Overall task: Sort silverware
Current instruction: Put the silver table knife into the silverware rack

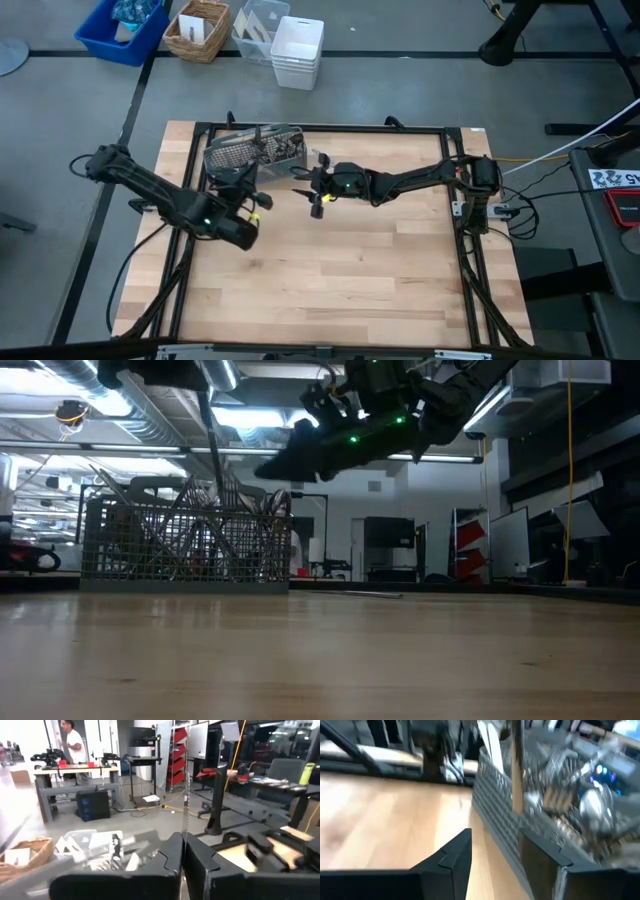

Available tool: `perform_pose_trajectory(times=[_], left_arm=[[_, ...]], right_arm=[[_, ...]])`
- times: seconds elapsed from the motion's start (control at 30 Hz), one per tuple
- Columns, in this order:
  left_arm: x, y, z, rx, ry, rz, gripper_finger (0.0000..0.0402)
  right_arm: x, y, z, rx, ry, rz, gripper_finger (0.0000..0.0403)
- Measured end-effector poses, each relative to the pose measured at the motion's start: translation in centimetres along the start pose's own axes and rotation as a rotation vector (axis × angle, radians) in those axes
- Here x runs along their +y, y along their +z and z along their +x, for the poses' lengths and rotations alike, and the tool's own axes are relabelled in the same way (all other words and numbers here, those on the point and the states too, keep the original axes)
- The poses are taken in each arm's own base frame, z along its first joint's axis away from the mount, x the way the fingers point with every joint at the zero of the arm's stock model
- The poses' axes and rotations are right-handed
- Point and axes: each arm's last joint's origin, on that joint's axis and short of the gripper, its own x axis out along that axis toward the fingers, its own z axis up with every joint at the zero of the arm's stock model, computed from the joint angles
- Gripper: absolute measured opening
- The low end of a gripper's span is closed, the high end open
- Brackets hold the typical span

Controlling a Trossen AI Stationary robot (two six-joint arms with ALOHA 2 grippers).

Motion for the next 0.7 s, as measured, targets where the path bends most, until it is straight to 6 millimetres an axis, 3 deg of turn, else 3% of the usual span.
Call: perform_pose_trajectory(times=[0.33, 0.53, 0.7], left_arm=[[6.3, 4.6, 0.1, 0.0, 0.007, 0.042, 0.0001], [8.9, 5.4, 0.1, 0.009, 0.001, 0.049, 0.0001], [9.8, 5.7, 0.0, 0.03, -0.016, -0.015, 0.0001]], right_arm=[[-0.3, -0.3, -1.8, 0.248, -0.032, -0.019, 0.0159], [-0.2, -1.2, -2.2, 0.352, -0.049, -0.033, 0.0159], [-0.2, -1.4, -2.3, 0.383, -0.052, 0.01, 0.0159]])
